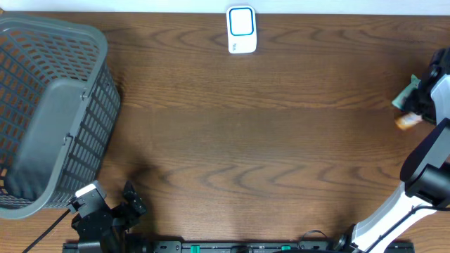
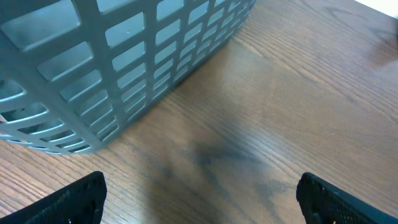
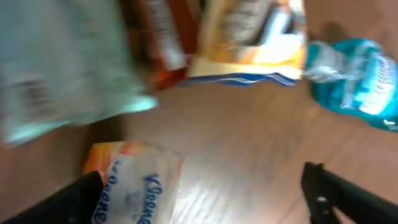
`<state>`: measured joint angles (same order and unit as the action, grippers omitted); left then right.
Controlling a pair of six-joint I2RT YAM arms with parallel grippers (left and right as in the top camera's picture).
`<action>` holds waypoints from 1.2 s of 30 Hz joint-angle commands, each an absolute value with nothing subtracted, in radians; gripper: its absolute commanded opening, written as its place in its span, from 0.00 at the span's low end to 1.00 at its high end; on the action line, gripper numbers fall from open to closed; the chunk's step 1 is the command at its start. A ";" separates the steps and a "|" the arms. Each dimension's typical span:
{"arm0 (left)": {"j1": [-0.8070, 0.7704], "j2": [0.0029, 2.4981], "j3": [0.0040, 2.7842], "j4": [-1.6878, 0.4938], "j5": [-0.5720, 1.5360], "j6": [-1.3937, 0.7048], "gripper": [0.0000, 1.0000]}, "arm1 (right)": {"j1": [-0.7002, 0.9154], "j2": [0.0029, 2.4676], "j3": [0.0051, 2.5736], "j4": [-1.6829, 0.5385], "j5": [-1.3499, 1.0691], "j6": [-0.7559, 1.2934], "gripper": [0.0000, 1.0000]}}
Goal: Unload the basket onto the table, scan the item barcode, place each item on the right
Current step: 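Release the Kleenex box beside the other items and adjust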
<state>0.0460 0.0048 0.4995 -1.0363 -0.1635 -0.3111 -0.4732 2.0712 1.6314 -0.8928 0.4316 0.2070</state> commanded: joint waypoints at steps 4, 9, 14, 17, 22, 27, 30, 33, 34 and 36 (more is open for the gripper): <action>0.049 0.005 0.501 -1.036 -0.169 -0.312 0.98 | -0.456 1.869 1.765 -0.934 0.086 0.148 0.99; 0.049 0.005 0.501 -1.036 -0.169 -0.312 0.97 | -0.456 1.676 1.781 -0.941 0.052 0.147 0.99; 0.049 0.005 0.501 -1.036 -0.169 -0.312 0.98 | -0.462 1.562 1.780 -0.945 0.269 0.148 0.99; 0.049 0.005 0.501 -1.036 -0.169 -0.312 0.98 | -0.471 1.561 1.776 -0.936 0.325 0.148 0.99; 0.049 0.005 0.501 -1.036 -0.169 -0.312 0.98 | -0.486 1.622 1.740 -0.901 0.361 0.148 0.99; 0.049 0.005 0.501 -1.036 -0.169 -0.312 0.98 | -0.507 1.726 1.664 -0.840 0.337 0.148 0.99; 0.049 0.005 0.501 -1.036 -0.169 -0.312 0.98 | -0.517 1.808 1.620 -0.826 0.331 0.147 0.99; 0.049 0.005 0.501 -1.036 -0.169 -0.312 0.98 | -0.514 1.870 1.613 -0.839 0.303 0.147 0.99; 0.049 0.005 0.501 -1.036 -0.169 -0.312 0.98 | -0.512 1.884 1.613 -0.841 0.248 0.147 0.99; 0.049 0.005 0.501 -1.036 -0.169 -0.312 0.98 | -0.509 1.881 1.614 -0.839 0.180 0.132 0.99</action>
<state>0.0460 0.0048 0.4995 -1.0363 -0.1635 -0.3111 -0.5140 1.8957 1.6073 -0.8429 0.2810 0.1555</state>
